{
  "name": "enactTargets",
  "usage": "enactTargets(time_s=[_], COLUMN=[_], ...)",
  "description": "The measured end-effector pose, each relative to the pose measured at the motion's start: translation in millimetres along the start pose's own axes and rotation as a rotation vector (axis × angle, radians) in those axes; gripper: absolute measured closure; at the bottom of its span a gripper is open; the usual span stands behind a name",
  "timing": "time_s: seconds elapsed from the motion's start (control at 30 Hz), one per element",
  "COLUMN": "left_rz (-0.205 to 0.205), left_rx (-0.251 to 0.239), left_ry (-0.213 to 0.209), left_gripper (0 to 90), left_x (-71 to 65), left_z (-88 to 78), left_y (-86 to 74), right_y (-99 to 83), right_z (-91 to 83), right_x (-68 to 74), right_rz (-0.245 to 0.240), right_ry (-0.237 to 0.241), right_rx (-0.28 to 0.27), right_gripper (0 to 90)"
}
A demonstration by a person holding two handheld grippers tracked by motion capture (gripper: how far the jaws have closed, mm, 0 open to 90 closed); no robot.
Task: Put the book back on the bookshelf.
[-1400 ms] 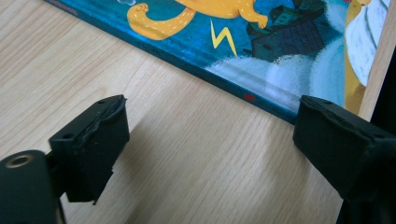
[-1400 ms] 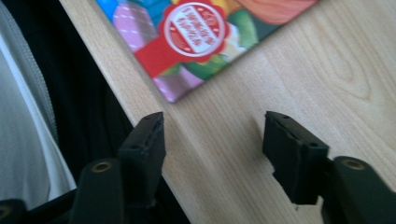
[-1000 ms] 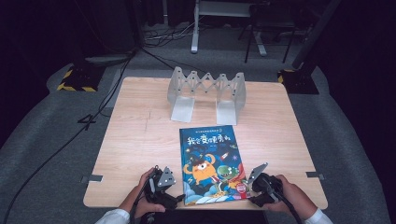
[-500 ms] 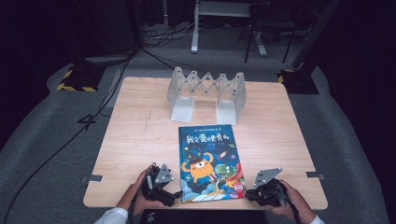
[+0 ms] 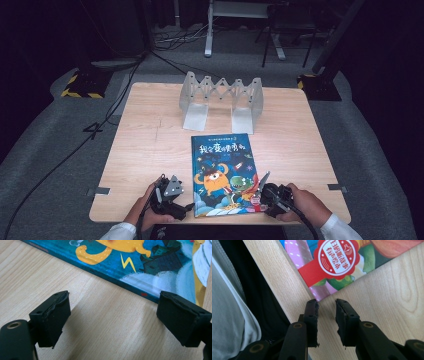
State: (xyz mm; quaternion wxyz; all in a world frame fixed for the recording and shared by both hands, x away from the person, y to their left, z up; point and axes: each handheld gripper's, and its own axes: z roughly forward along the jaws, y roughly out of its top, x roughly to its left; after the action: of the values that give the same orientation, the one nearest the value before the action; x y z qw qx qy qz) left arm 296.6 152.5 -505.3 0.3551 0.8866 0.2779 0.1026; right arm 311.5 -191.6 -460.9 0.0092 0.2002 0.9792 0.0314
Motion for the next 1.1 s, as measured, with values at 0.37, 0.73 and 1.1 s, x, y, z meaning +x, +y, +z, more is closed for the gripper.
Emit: enactTargets(time_s=[0.37,0.73,1.1], left_rz=[0.0,-0.016,-0.021], left_rx=[-0.002,0.0,-0.003], left_ry=[-0.002,0.013,0.02], left_gripper=[14.4,14.0,13.9], left_x=[2.0,2.1,4.6], left_z=[-1.0,-1.4,-2.6], left_y=[-0.2,-0.8,-2.1], right_y=[-34.2,-52.3,-36.8], right_z=[5.5,20.3,6.2], right_x=[8.8,-3.3,-34.7], right_rz=[0.039,0.071,0.091], right_ry=[-0.005,0.106,0.306], right_rx=[-0.339,-0.664,-0.791], right_gripper=[76.5,54.7,27.7])
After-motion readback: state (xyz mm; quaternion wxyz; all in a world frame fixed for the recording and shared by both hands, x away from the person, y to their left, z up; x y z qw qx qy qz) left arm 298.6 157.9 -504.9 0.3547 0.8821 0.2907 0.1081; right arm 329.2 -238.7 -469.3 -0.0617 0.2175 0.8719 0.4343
